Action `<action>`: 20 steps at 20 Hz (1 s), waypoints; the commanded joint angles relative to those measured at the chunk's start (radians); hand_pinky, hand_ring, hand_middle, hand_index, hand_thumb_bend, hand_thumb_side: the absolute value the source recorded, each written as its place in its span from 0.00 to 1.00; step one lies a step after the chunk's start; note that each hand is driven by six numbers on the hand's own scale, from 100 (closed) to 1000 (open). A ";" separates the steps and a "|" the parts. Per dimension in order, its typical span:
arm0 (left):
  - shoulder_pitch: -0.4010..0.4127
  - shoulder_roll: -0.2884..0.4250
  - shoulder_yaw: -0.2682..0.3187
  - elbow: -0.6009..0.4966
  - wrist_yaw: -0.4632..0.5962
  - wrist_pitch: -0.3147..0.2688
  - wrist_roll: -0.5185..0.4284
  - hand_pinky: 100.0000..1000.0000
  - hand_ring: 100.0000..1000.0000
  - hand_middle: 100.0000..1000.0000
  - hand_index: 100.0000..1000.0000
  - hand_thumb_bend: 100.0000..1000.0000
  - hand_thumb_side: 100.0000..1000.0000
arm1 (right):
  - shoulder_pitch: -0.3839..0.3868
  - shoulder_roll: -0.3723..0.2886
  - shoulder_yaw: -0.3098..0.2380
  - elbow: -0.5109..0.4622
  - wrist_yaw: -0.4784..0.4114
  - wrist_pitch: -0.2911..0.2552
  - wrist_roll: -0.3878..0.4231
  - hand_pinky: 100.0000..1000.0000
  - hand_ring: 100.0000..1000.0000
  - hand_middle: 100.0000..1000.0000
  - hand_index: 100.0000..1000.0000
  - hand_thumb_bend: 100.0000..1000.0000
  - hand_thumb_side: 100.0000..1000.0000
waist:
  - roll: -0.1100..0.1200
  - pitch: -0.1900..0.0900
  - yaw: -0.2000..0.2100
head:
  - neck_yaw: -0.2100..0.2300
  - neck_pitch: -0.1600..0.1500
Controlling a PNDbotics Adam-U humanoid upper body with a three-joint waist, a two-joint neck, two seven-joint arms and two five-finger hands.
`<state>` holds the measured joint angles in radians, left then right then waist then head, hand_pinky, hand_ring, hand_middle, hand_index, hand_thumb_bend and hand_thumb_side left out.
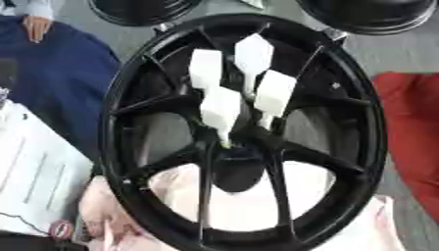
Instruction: Pull the pin out of the wheel hub.
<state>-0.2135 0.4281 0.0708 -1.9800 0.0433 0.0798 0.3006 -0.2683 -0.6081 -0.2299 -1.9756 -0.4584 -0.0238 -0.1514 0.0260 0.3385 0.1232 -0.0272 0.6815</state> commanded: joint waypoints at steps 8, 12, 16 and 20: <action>-0.024 0.044 0.000 -0.020 -0.002 -0.010 -0.005 0.61 0.61 0.52 0.74 0.59 0.43 | 0.040 0.041 -0.028 -0.021 0.019 0.000 -0.025 0.74 0.72 0.66 0.74 0.00 0.70 | 0.002 -0.011 -0.003 | 0.004 -0.020; -0.046 0.082 -0.009 -0.020 -0.009 -0.013 -0.016 0.61 0.62 0.52 0.74 0.60 0.43 | 0.048 0.041 -0.030 -0.020 0.021 0.006 -0.025 0.74 0.72 0.67 0.74 0.00 0.70 | 0.004 -0.012 -0.002 | -0.002 -0.012; -0.109 0.251 -0.052 -0.020 -0.023 -0.002 -0.102 0.63 0.63 0.54 0.76 0.60 0.45 | 0.062 0.027 -0.032 -0.024 0.026 0.003 -0.024 0.74 0.72 0.67 0.74 0.00 0.69 | 0.009 -0.021 0.001 | -0.017 0.007; -0.176 0.443 -0.098 -0.020 0.001 0.041 -0.239 0.65 0.64 0.55 0.76 0.59 0.45 | 0.075 0.019 -0.034 -0.024 0.026 0.000 -0.023 0.74 0.72 0.67 0.74 0.00 0.69 | 0.015 -0.034 -0.007 | -0.020 0.021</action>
<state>-0.3763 0.7822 -0.0213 -1.9836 0.0355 0.1109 0.1001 -0.1902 -0.5535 -0.2528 -1.9758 -0.4376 -0.0201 -0.1742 0.0418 0.3279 0.1158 -0.0454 0.6951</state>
